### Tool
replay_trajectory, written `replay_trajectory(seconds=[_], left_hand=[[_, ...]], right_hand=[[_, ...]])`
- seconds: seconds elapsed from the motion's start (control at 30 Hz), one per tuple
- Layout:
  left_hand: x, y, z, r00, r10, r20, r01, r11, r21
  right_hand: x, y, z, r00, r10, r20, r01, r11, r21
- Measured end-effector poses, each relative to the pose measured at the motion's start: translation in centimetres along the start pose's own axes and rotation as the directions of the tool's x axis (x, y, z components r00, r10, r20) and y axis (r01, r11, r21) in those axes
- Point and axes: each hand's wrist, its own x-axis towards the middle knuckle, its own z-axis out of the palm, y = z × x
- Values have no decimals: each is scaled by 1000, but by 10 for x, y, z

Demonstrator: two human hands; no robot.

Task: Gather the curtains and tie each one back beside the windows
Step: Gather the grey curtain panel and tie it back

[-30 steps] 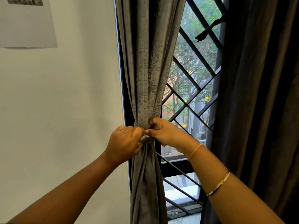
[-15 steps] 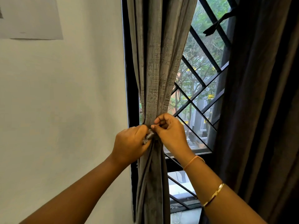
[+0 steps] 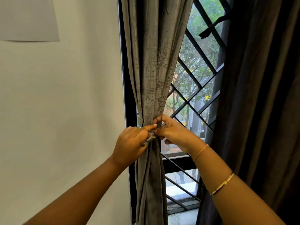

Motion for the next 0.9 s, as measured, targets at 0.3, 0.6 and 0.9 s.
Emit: replay_trajectory(seconds=[0.3,0.6,0.9], left_hand=[[-8,5,5,975,-147,165,170,977,-132],[-11,15,1,831,-551,77,518,716,-468],[-19,7,-5,782,-612,114,597,684,-419]], right_hand=[[0,25,22,971,15,-240,124,823,554],[-1,49,35,862,-143,-486,308,909,279],[-2,52,2,868,15,-496,227,877,423]])
